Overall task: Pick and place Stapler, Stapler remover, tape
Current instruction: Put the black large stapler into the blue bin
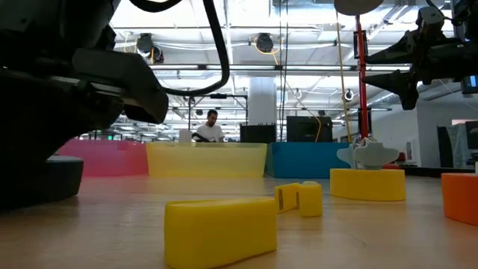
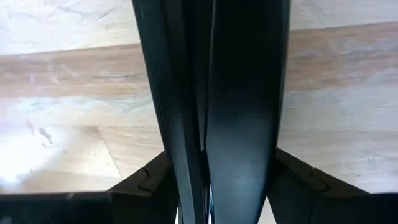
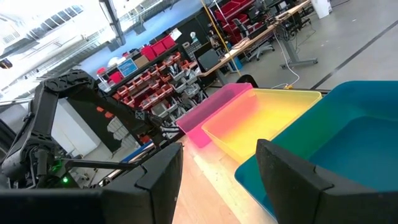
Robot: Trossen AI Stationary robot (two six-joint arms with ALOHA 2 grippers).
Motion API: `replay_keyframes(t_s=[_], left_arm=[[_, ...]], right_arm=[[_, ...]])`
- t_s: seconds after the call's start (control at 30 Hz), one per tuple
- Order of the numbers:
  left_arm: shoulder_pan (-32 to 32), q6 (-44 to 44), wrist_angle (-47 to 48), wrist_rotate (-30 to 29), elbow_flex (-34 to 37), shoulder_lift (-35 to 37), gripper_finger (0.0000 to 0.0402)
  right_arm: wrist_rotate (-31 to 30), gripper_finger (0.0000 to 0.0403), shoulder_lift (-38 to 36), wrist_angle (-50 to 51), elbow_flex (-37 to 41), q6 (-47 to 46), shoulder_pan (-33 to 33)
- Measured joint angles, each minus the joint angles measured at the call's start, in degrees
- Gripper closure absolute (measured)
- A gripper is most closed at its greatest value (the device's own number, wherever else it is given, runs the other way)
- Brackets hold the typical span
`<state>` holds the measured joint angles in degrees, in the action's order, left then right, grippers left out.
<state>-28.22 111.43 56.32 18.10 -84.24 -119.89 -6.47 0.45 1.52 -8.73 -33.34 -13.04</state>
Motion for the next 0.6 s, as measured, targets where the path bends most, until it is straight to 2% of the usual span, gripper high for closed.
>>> replay_keyframes(t_s=[0.17, 0.33, 0.5, 0.6], left_arm=[[1.61, -5.87, -3.12, -2.49, 0.1, 2.62, 0.0213], [4.04, -12.1, -8.84, -8.43, 0.1, 7.38, 0.0204], [7.65, -22.66, -15.68, -14.14, 0.04, 12.58, 0.021], [10.15, -30.1, -22.62, -14.3, 0.04, 14.84, 0.0204]], right_arm=[[-3.66, 0.0206, 0.02, -0.42, 0.0, -0.02, 0.0], [-8.65, 0.0206, 0.09, -2.97, 0.0, 0.02, 0.0], [-8.12, 0.0206, 0.53, -8.56, 0.0, 0.01, 0.0], [-3.16, 0.0206, 2.19, -13.81, 0.0, 2.43, 0.0]])
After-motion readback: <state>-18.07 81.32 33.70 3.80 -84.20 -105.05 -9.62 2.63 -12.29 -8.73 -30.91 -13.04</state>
